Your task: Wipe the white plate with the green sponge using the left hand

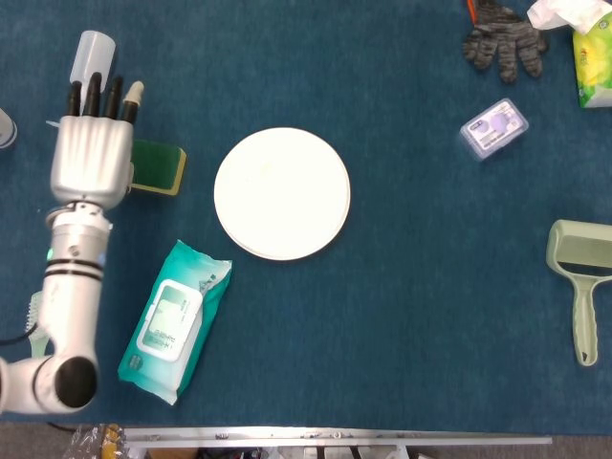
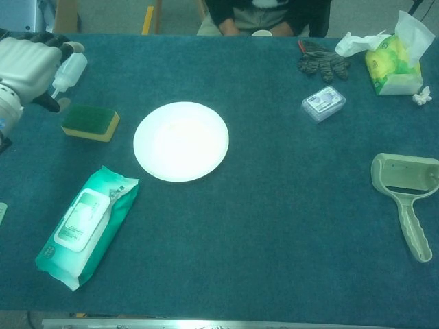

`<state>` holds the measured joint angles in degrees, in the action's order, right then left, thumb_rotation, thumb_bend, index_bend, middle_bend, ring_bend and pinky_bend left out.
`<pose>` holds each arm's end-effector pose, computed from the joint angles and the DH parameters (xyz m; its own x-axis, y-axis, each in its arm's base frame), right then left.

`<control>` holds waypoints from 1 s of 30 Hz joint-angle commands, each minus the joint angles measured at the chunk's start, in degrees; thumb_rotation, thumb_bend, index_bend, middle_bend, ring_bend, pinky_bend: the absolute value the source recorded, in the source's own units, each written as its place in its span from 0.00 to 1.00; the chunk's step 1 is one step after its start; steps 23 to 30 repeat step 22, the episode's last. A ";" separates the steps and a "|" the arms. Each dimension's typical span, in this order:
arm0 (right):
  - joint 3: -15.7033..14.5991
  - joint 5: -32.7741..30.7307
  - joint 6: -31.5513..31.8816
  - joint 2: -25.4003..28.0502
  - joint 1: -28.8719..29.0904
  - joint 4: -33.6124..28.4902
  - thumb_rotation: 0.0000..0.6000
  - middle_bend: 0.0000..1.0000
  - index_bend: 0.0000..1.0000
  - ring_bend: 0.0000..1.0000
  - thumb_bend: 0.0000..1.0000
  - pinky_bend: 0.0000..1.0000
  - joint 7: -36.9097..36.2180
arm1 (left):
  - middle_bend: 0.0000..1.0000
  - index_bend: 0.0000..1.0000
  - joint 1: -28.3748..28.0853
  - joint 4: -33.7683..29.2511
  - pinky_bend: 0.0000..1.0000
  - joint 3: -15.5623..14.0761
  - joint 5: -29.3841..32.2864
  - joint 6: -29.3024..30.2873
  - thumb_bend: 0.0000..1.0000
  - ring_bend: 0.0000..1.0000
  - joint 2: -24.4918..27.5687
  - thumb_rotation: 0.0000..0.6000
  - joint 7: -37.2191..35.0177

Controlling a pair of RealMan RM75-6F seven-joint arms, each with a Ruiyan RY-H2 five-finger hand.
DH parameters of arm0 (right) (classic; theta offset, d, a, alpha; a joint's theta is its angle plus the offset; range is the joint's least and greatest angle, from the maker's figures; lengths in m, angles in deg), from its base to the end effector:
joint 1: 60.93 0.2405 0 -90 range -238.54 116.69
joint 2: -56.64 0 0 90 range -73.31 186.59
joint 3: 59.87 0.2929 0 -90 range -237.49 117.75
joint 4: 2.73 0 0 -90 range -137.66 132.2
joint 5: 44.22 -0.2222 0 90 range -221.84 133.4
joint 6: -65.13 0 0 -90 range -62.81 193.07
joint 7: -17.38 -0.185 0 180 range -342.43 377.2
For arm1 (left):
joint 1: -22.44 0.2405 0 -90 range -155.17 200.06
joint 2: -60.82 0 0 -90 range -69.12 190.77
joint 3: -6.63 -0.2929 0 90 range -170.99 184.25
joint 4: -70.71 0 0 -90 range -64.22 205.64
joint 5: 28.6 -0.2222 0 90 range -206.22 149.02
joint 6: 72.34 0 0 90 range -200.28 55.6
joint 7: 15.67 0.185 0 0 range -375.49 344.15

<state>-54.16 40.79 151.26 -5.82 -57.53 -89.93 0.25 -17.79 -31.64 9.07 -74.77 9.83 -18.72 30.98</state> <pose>-0.3702 -0.2286 0.1987 0.2193 0.0709 0.9731 -0.9757 0.0200 0.2184 -0.2170 0.3716 0.0480 0.6845 0.1257 0.7181 0.7275 -0.0543 -0.6840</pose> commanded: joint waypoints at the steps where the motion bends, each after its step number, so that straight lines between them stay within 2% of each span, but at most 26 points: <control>1: 0.08 -0.22 -0.15 -0.01 0.06 -0.22 1.00 0.39 0.39 0.24 0.39 0.45 0.47 | 0.10 0.13 5.65 -1.72 0.05 -2.30 -9.90 1.71 0.31 0.00 3.89 1.00 -9.31; 10: -0.11 -1.22 -0.02 0.06 -0.68 -0.87 1.00 0.39 0.39 0.24 0.39 0.45 1.66 | 0.12 0.16 13.19 -0.54 0.05 -6.01 -21.00 6.52 0.31 0.00 7.19 1.00 -17.40; 18: -0.13 -1.28 0.11 0.04 -0.89 -1.25 1.00 0.39 0.39 0.24 0.39 0.45 2.41 | 0.12 0.16 18.33 0.65 0.05 -6.20 -22.59 7.87 0.31 0.00 9.69 1.00 -20.87; 22: -0.17 -1.12 -0.02 -0.10 -0.80 -1.45 1.00 0.39 0.39 0.24 0.39 0.45 2.71 | 0.12 0.16 19.56 0.56 0.05 -5.30 -22.82 7.71 0.31 0.00 10.22 1.00 -21.36; 30: -0.17 -1.12 -0.02 -0.10 -0.80 -1.45 1.00 0.39 0.39 0.24 0.39 0.45 2.71 | 0.12 0.16 19.56 0.56 0.05 -5.30 -22.82 7.71 0.31 0.00 10.22 1.00 -21.36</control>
